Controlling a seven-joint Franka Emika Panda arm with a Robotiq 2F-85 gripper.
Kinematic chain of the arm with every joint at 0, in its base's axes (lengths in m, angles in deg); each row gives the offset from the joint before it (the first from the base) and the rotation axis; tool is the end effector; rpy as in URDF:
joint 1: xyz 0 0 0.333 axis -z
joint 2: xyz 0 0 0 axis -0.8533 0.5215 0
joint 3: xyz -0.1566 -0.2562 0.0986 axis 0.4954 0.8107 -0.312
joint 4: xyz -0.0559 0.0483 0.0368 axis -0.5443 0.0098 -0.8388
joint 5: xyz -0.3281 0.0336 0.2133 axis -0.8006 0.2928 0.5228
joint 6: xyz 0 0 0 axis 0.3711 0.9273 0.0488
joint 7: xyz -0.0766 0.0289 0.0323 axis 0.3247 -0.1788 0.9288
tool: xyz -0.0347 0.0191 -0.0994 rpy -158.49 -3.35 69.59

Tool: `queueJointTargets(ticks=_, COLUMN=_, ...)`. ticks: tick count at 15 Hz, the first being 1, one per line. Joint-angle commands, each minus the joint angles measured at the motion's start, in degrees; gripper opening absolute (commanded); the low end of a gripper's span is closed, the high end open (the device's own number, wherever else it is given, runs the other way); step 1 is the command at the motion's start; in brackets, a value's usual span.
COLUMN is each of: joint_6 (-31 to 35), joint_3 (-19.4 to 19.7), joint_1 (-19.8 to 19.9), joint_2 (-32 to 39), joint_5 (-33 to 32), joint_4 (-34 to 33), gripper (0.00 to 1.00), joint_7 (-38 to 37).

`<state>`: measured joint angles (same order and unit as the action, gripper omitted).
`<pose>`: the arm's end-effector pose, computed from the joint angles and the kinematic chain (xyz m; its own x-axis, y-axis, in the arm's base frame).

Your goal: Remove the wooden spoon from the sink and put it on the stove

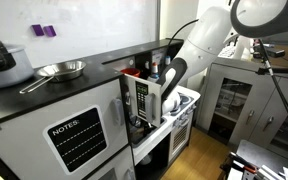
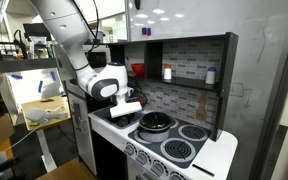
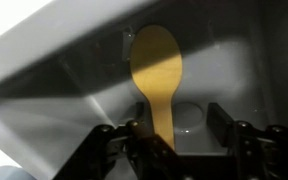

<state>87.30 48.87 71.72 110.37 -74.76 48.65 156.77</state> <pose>0.5867 -0.0001 0.1194 0.4342 0.8779 0.2019 0.8837 -0.4586 0.0938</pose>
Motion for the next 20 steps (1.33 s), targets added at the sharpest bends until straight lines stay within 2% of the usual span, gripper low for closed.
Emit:
queueJointTargets(ticks=1, joint_6=-1.0, joint_3=-0.8, joint_1=1.0, joint_2=0.9, joint_5=-1.9, joint_4=-1.4, gripper=0.42, joint_7=-1.4)
queueJointTargets(ticks=3, joint_6=-1.1, joint_3=-0.7, joint_1=0.9, joint_2=0.8, joint_5=-2.2, joint_4=-1.3, gripper=0.34, joint_7=-1.5)
queueJointTargets(ticks=6, joint_6=-1.0, joint_3=-0.7, joint_1=1.0, joint_2=0.7, joint_5=-2.7, joint_4=-1.3, gripper=0.11, joint_7=-1.9)
queueJointTargets(ticks=8, joint_6=-0.9, joint_3=-0.6, joint_1=1.0, joint_2=0.7, joint_5=-2.9, joint_4=-1.3, gripper=0.01, joint_7=-2.0)
queueJointTargets(ticks=10, joint_6=-0.9, joint_3=-0.5, joint_1=1.1, joint_2=0.7, joint_5=-2.8, joint_4=-1.3, gripper=0.05, joint_7=-2.1)
queueJointTargets(ticks=20, joint_6=0.1, joint_3=0.7, joint_1=0.7, joint_2=-4.4, joint_5=-3.5, joint_4=1.4, gripper=0.05, joint_7=-4.3)
